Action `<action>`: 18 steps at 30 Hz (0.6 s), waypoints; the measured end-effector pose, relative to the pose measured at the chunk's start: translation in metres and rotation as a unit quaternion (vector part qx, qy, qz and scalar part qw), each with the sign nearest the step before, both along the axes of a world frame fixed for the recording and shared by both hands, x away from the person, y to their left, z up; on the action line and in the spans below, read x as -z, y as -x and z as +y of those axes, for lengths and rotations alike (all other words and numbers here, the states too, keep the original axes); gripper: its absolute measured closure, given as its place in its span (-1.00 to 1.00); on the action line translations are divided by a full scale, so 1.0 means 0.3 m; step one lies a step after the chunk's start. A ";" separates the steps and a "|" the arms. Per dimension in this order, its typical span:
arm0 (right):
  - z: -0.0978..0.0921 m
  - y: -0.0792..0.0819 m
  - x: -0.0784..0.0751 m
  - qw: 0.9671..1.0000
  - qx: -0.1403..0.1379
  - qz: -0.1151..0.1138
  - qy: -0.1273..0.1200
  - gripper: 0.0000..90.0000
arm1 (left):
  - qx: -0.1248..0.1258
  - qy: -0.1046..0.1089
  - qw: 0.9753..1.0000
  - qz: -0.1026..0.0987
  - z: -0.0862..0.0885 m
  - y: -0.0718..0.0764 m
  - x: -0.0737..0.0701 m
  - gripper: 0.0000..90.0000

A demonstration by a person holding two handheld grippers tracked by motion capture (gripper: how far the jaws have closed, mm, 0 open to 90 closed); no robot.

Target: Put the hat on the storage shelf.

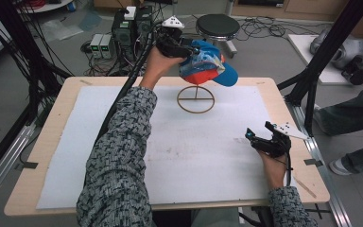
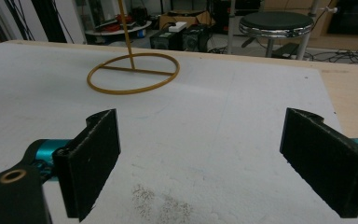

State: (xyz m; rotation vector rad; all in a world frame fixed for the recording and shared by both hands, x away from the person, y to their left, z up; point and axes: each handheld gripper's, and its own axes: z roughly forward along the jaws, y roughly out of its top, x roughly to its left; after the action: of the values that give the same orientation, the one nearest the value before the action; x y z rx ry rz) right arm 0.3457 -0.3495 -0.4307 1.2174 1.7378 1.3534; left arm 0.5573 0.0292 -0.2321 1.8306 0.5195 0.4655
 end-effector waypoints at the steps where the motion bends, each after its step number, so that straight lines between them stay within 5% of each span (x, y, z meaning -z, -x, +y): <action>1: 0.001 0.000 0.000 1.000 0.000 0.002 -0.001 -0.75 | -0.002 -0.004 1.000 -0.004 0.009 0.007 -0.004 0.01; 3: 0.003 0.001 0.000 1.000 0.000 0.002 -0.002 -0.75 | -0.015 0.000 1.000 -0.018 0.033 0.023 -0.006 -0.01; 6: 0.003 0.002 -0.001 1.000 0.000 0.003 -0.001 -0.75 | -0.025 -0.008 1.000 -0.002 0.078 0.040 -0.003 -0.07; 18: 0.007 0.001 -0.003 1.000 -0.001 -0.002 0.000 -0.75 | -0.069 -0.019 0.997 -0.019 0.293 0.190 0.039 -0.15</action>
State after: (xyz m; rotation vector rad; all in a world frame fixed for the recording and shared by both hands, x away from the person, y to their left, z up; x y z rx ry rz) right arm 0.3453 -0.3475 -0.4296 1.2120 1.7375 1.3552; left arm 0.5004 0.1171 -0.2436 1.8249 0.6184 0.6060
